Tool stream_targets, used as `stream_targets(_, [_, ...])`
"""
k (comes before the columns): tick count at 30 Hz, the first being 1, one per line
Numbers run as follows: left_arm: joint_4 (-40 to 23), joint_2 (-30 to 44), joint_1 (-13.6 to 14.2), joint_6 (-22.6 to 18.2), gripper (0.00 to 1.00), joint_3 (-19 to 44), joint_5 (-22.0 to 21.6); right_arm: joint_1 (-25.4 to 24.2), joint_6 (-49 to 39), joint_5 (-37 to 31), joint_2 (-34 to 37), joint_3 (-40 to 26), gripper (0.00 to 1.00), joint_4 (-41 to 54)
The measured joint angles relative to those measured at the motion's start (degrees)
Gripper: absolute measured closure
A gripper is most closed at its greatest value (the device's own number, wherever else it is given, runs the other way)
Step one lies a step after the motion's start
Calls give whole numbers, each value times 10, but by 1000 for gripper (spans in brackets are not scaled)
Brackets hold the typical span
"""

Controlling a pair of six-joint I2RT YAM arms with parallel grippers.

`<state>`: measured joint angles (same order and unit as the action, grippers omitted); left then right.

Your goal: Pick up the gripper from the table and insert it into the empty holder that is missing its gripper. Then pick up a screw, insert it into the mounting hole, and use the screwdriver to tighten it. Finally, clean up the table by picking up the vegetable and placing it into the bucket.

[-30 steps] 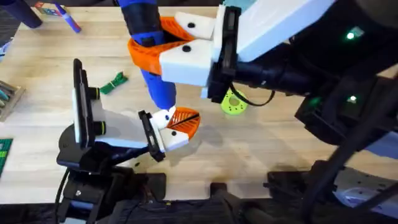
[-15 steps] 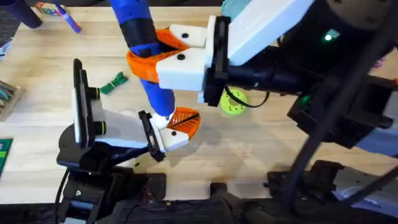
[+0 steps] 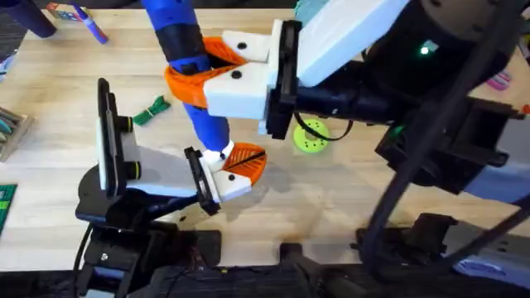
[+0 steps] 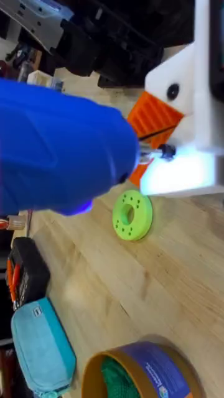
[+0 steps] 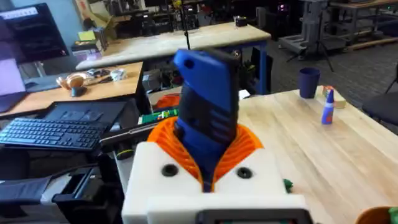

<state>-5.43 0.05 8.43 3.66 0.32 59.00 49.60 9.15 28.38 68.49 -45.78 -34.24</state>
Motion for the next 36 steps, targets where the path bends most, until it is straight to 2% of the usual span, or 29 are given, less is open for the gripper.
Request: stream_targets(36, [-1,0,0,0,992,0,2,0,-2,0,0,0,954,18])
